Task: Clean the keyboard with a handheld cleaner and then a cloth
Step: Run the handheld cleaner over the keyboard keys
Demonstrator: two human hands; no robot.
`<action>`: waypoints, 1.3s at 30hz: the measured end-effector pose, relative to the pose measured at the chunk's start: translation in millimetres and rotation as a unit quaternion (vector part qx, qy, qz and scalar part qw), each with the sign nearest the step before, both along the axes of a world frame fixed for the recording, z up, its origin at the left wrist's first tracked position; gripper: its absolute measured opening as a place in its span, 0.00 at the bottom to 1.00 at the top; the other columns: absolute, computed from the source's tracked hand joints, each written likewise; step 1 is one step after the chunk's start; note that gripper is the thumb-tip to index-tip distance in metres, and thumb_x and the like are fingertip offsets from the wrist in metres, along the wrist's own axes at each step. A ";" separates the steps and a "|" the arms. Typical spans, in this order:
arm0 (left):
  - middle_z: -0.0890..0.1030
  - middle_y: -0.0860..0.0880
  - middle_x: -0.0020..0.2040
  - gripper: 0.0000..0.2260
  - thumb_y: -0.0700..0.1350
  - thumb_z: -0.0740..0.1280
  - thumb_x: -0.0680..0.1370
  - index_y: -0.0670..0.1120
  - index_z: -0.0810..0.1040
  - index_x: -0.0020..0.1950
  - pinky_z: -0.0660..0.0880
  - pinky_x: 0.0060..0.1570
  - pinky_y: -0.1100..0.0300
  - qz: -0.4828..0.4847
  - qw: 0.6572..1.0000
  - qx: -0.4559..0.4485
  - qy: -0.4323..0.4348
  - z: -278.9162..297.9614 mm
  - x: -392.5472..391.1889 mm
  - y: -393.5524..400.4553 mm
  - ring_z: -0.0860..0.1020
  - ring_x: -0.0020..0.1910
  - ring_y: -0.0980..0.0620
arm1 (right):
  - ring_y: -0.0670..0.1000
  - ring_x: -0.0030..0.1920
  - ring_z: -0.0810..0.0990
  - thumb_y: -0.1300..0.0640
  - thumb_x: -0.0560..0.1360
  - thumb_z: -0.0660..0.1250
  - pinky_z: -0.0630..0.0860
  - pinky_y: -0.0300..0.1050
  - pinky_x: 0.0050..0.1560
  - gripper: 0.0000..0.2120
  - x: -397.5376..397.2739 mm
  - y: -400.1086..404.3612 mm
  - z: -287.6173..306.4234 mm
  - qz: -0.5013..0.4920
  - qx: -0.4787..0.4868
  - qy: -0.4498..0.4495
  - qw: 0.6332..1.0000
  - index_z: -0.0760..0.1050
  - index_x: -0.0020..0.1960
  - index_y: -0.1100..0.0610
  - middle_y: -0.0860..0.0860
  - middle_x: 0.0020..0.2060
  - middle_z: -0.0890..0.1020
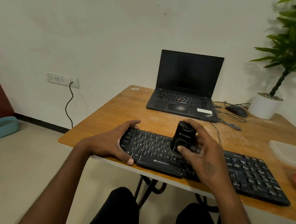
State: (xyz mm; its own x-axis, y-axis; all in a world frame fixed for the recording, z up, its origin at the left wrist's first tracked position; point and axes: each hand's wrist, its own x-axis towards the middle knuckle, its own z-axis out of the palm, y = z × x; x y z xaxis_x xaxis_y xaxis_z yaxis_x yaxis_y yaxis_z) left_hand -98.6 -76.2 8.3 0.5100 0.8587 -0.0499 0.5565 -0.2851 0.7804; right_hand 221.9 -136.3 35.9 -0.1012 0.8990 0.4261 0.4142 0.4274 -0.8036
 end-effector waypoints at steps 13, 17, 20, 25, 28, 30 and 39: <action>0.62 0.63 0.78 0.58 0.56 0.86 0.62 0.73 0.50 0.80 0.71 0.73 0.58 -0.006 1.000 -0.003 0.001 0.0 0.3 -0.4 0.67 0.75 0.61 | 0.45 0.43 0.83 0.62 0.74 0.73 0.84 0.45 0.37 0.36 -22.4 16.3 -0.6 -0.007 0.003 -0.015 1.000 0.65 0.70 0.31 0.34 0.49 0.74; 0.63 0.63 0.78 0.58 0.53 0.86 0.64 0.73 0.51 0.80 0.70 0.74 0.58 -0.003 1.000 -0.002 -0.004 -1.5 -0.2 0.6 0.67 0.75 0.62 | 0.40 0.40 0.82 0.61 0.75 0.73 0.81 0.38 0.35 0.37 -15.8 20.8 0.5 -0.035 -0.001 -0.035 0.999 0.64 0.73 0.33 0.35 0.49 0.74; 0.63 0.63 0.78 0.58 0.54 0.86 0.63 0.73 0.51 0.80 0.71 0.73 0.58 -0.004 1.000 -0.003 -0.002 -1.7 0.0 0.9 0.67 0.75 0.62 | 0.40 0.43 0.82 0.61 0.75 0.73 0.82 0.37 0.37 0.36 -36.9 29.1 1.0 -0.021 0.008 -0.049 0.999 0.64 0.73 0.33 0.40 0.49 0.77; 0.63 0.63 0.78 0.58 0.52 0.87 0.64 0.73 0.51 0.80 0.71 0.71 0.60 -0.001 1.000 -0.007 -0.003 -1.7 -0.2 1.0 0.67 0.75 0.60 | 0.38 0.49 0.79 0.60 0.75 0.73 0.79 0.32 0.40 0.36 -57.2 41.9 0.8 0.001 0.002 -0.057 0.998 0.63 0.74 0.34 0.42 0.53 0.79; 0.63 0.63 0.78 0.58 0.53 0.86 0.64 0.72 0.51 0.81 0.70 0.73 0.59 -0.003 1.000 -0.003 -0.003 -1.2 0.0 0.2 0.67 0.75 0.62 | 0.37 0.47 0.80 0.62 0.75 0.73 0.78 0.31 0.37 0.36 -40.7 45.2 -0.2 -0.025 -0.004 -0.031 0.999 0.64 0.75 0.37 0.45 0.55 0.79; 0.63 0.63 0.77 0.58 0.52 0.87 0.64 0.71 0.51 0.81 0.70 0.74 0.58 -0.002 1.000 -0.002 -0.004 -1.4 -0.6 0.5 0.67 0.75 0.62 | 0.31 0.43 0.78 0.62 0.75 0.72 0.74 0.27 0.33 0.36 -35.7 46.4 2.2 -0.044 -0.009 -0.034 0.998 0.63 0.76 0.39 0.44 0.54 0.78; 0.63 0.64 0.77 0.59 0.57 0.86 0.60 0.73 0.51 0.80 0.72 0.70 0.63 -0.001 1.000 -0.012 -0.008 -0.4 1.3 -0.8 0.67 0.74 0.62 | 0.37 0.51 0.78 0.61 0.76 0.72 0.78 0.31 0.43 0.36 -60.7 59.4 2.2 0.005 0.000 -0.060 0.998 0.63 0.74 0.35 0.47 0.58 0.79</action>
State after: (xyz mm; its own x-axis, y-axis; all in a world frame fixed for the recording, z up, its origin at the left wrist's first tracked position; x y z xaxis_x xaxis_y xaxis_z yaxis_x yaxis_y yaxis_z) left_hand -97.3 -77.1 7.9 0.5124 0.8565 -0.0615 0.5430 -0.2677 0.7959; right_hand 161.2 -76.9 38.1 -0.1602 0.8977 0.4104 0.5027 0.4320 -0.7488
